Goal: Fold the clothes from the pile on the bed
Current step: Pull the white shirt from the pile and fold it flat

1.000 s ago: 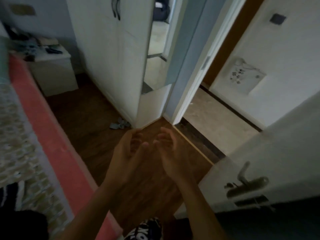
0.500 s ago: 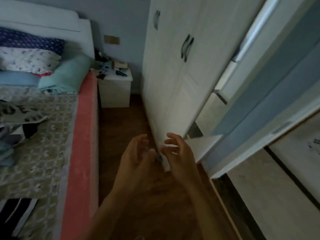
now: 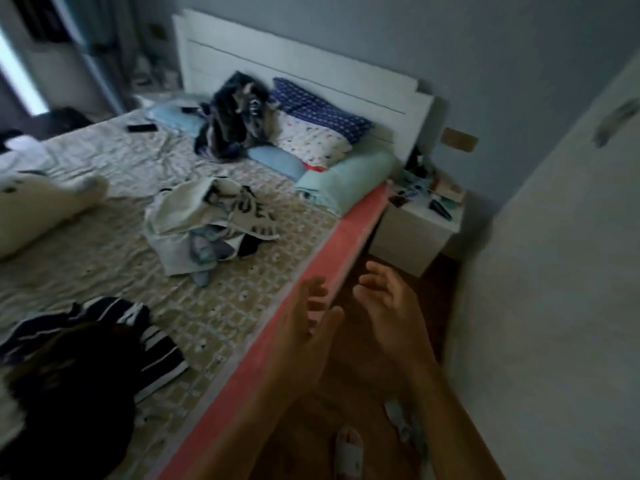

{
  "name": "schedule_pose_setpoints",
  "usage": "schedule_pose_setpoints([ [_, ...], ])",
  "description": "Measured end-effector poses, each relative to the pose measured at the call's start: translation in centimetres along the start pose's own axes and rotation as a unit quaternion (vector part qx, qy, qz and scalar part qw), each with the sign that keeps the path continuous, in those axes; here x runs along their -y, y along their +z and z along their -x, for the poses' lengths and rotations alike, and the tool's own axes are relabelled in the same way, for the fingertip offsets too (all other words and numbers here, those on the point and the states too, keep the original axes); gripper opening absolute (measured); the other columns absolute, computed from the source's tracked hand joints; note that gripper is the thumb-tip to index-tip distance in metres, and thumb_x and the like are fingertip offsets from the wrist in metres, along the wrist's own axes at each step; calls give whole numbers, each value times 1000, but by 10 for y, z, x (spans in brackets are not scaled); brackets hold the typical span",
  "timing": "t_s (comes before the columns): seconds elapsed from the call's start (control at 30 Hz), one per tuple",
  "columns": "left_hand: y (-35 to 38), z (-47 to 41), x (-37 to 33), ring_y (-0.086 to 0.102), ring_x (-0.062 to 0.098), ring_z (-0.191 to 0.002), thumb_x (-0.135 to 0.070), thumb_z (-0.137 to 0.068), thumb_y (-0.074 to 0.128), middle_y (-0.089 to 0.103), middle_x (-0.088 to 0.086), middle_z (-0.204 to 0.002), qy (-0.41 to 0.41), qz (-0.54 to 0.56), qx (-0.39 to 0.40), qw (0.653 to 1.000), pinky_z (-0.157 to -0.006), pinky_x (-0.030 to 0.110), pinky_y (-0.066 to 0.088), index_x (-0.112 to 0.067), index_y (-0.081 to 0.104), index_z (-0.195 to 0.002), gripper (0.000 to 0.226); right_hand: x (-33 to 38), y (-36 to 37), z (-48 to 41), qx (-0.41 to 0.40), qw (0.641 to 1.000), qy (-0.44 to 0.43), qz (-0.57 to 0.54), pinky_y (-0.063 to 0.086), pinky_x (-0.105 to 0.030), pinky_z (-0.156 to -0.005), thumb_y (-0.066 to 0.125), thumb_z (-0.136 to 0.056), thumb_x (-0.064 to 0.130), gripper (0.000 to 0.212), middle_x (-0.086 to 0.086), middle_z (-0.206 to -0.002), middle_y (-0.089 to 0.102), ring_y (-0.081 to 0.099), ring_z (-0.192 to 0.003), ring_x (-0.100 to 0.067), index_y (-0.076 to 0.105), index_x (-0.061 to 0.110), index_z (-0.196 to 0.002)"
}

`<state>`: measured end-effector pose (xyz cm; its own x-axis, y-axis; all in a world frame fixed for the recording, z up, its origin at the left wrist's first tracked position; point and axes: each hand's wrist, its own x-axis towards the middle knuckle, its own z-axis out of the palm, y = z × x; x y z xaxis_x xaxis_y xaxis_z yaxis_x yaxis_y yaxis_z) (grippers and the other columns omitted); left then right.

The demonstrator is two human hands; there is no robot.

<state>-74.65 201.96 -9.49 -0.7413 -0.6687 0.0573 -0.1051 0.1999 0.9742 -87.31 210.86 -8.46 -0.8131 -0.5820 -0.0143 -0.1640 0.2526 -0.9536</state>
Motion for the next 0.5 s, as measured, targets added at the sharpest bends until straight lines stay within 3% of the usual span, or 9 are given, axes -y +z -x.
schedule_pose_setpoints([
  [0.07, 10, -31, 5, 58, 0, -103, -33, -94, 59, 57, -12, -121, -6, -12, -49, 999, -82, 24, 52, -35, 47, -128, 36, 0, -1, -42, 50, 999, -14, -6, 51, -12, -74, 67, -88, 23, 37, 13, -110, 63, 63, -97, 2, 55, 30, -122],
  [0.17, 25, -76, 0, 58, -4, -99, -27, -93, 61, 57, -16, -116, -19, -18, -123, 992, -81, 23, 51, -39, 47, -124, 36, 6, -4, -105, 125, 992, -36, -1, 49, -10, -72, 67, -89, 23, 38, 13, -110, 62, 61, -96, 4, 53, 29, -124],
  [0.4, 29, -154, -7, 60, 0, -103, -41, -94, 57, 58, -15, -118, -66, -44, -228, 970, -81, 31, 56, -34, 49, -129, 36, 21, 21, -227, 235, 969, -74, -5, 52, -23, -80, 69, -84, 30, 39, 9, -106, 66, 65, -95, -2, 58, 25, -122],
  [0.5, 21, -188, 2, 60, 1, -102, -33, -94, 59, 59, -12, -117, -87, -42, -268, 959, -79, 24, 54, -31, 49, -130, 37, 16, 43, -263, 277, 958, -79, -8, 54, -27, -82, 68, -87, 27, 38, 8, -107, 66, 65, -96, -4, 57, 26, -123],
])
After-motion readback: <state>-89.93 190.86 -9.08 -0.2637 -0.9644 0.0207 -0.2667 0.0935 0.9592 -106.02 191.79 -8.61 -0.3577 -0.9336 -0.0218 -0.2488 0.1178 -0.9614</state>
